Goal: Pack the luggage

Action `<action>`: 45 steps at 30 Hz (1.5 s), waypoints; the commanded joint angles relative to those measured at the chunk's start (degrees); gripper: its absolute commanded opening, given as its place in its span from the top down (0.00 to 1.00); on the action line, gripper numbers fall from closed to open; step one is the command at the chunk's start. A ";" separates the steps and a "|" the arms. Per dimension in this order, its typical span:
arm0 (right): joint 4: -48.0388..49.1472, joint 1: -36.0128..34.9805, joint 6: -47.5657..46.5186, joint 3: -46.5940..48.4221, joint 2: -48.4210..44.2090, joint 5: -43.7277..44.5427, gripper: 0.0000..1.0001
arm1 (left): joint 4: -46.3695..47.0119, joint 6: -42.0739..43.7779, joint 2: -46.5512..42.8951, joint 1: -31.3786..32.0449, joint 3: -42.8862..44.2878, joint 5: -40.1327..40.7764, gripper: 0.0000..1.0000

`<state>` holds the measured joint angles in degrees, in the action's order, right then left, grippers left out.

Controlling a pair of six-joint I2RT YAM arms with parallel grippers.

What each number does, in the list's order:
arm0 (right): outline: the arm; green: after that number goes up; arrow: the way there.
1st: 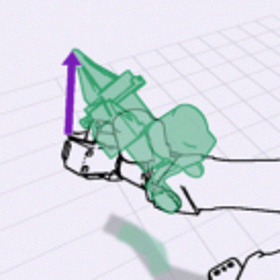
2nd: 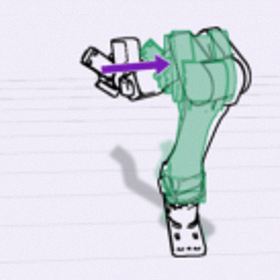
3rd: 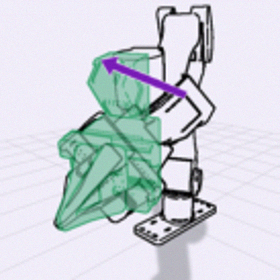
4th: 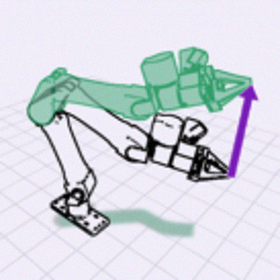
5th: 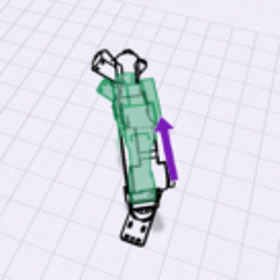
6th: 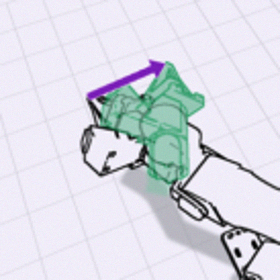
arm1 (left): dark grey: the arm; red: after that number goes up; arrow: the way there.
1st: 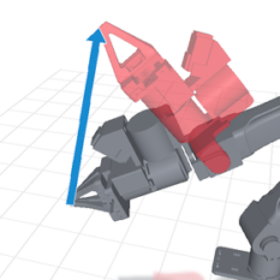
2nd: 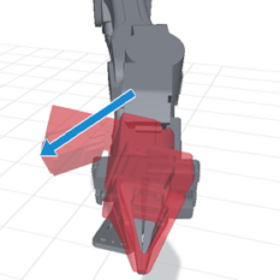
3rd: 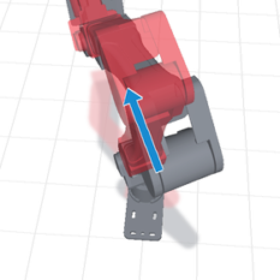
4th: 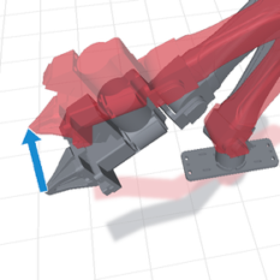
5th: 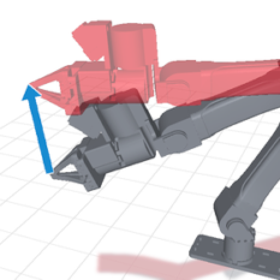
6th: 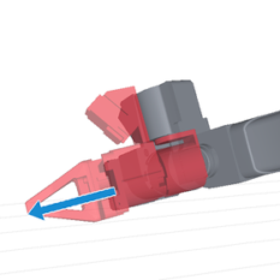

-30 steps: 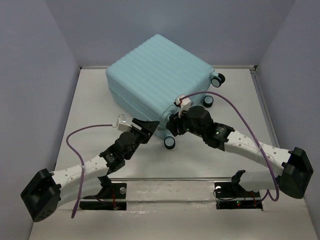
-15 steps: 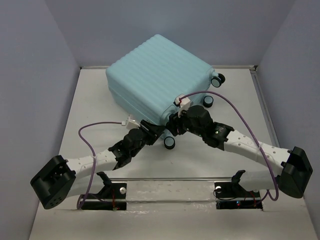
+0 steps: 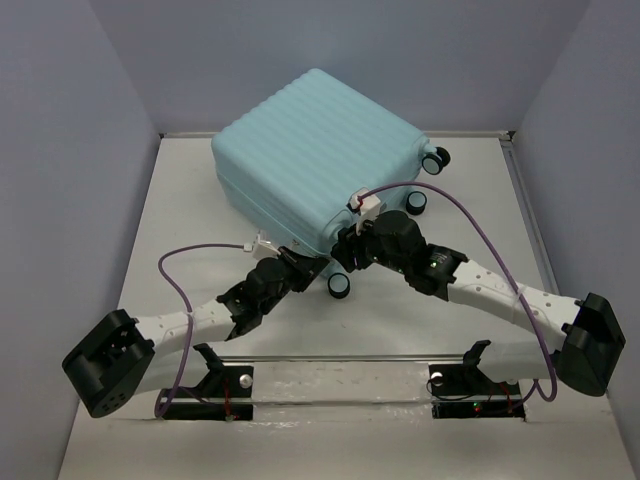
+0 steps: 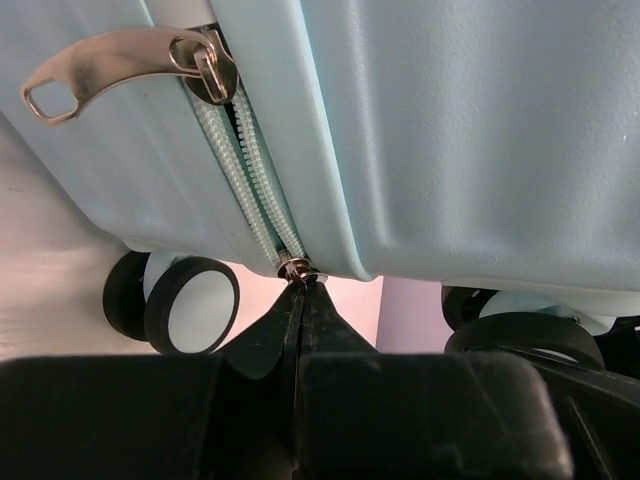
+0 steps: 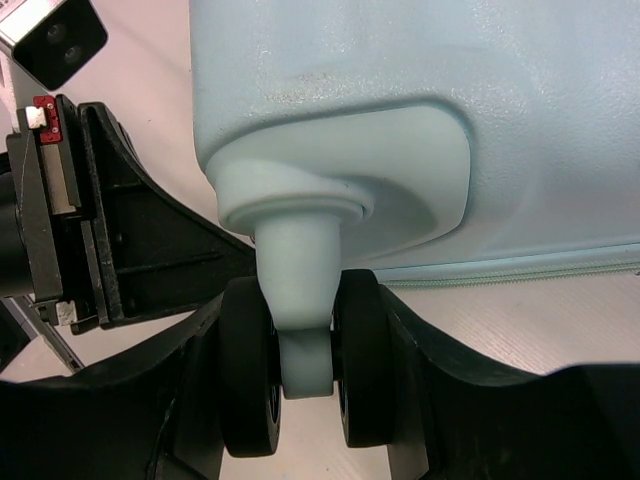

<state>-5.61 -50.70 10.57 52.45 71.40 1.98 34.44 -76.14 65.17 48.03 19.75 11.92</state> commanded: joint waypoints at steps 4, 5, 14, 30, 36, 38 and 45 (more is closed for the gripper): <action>-0.11 -1.86 2.00 -1.38 -1.25 -3.83 0.93 | 4.25 6.70 -3.36 -3.82 -1.99 10.48 0.94; -0.19 -1.86 2.09 -2.43 -1.69 -2.61 0.93 | 3.02 8.27 -4.42 -4.08 -2.60 11.79 0.94; -2.56 -1.86 2.70 -8.32 -7.58 0.04 0.93 | -7.98 15.93 -18.84 -15.59 -8.41 13.13 0.94; -3.01 -1.86 2.35 -5.08 -3.64 0.22 0.93 | -1.13 38.52 -18.59 -0.76 -4.02 -9.64 0.58; -2.92 -1.86 2.26 -4.02 -2.75 0.13 0.93 | -0.51 42.12 -11.83 0.31 -1.56 -11.66 0.22; -2.92 -1.86 2.26 -3.93 -2.49 -0.13 0.93 | -0.51 43.27 -7.79 0.31 0.72 -11.57 0.22; -2.83 -1.86 1.91 -3.67 -2.49 -0.66 0.93 | -1.39 47.57 0.13 0.31 5.74 -7.27 0.41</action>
<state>-4.56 -51.46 12.01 48.29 67.09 2.70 30.85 -33.26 63.66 48.27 21.91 2.07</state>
